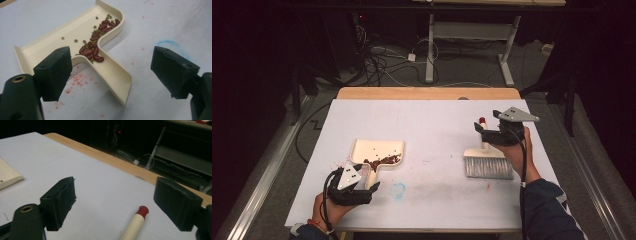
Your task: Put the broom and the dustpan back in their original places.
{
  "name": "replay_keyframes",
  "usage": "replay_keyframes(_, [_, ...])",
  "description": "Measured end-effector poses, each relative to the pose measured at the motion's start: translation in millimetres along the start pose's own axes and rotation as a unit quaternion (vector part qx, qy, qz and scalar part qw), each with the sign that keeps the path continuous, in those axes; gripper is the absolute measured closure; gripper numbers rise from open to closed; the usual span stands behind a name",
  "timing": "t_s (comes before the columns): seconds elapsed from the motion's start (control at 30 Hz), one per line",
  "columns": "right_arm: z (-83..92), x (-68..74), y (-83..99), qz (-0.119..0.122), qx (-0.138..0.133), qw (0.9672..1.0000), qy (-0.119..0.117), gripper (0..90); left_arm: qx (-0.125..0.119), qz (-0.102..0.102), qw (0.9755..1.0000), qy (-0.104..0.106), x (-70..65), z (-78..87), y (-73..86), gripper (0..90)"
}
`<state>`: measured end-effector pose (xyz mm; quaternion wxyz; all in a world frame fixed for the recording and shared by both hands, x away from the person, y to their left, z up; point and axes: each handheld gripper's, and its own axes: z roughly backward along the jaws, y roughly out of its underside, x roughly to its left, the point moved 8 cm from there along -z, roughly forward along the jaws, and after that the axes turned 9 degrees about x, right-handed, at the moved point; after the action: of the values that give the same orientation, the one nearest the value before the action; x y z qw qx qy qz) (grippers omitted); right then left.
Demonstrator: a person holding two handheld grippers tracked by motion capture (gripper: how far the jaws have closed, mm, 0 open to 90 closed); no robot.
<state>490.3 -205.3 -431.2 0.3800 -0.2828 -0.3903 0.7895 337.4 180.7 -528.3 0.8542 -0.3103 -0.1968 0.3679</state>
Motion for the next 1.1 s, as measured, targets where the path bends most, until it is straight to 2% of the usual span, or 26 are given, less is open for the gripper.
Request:
replay_keyframes(0.33, [13.4, 8.6, -4.5, 0.007, -0.015, 0.9998, -0.011, 16.8, -0.002, -0.011, 0.9999, 0.002, -2.2, -0.5, -1.7, 17.0])
replay_keyframes(0.7, [25.1, 20.9, -7.9, 0.027, -0.027, 0.999, -0.023, 16.7, -0.003, -0.019, 0.9998, 0.002, -4.1, 0.7, -1.7, 16.9])
replay_keyframes(0.8, [27.4, 22.5, -6.9, 0.034, -0.028, 0.9989, -0.016, 16.7, -0.003, -0.02, 0.9998, 0.002, -4.2, 0.9, -1.3, 17.0])
replay_keyframes(1.1, [40.9, 29.9, -6.2, 0.053, -0.037, 0.9978, -0.016, 16.7, -0.001, -0.023, 0.9997, 0.0, -5.3, 1.8, -1.2, 17.0])
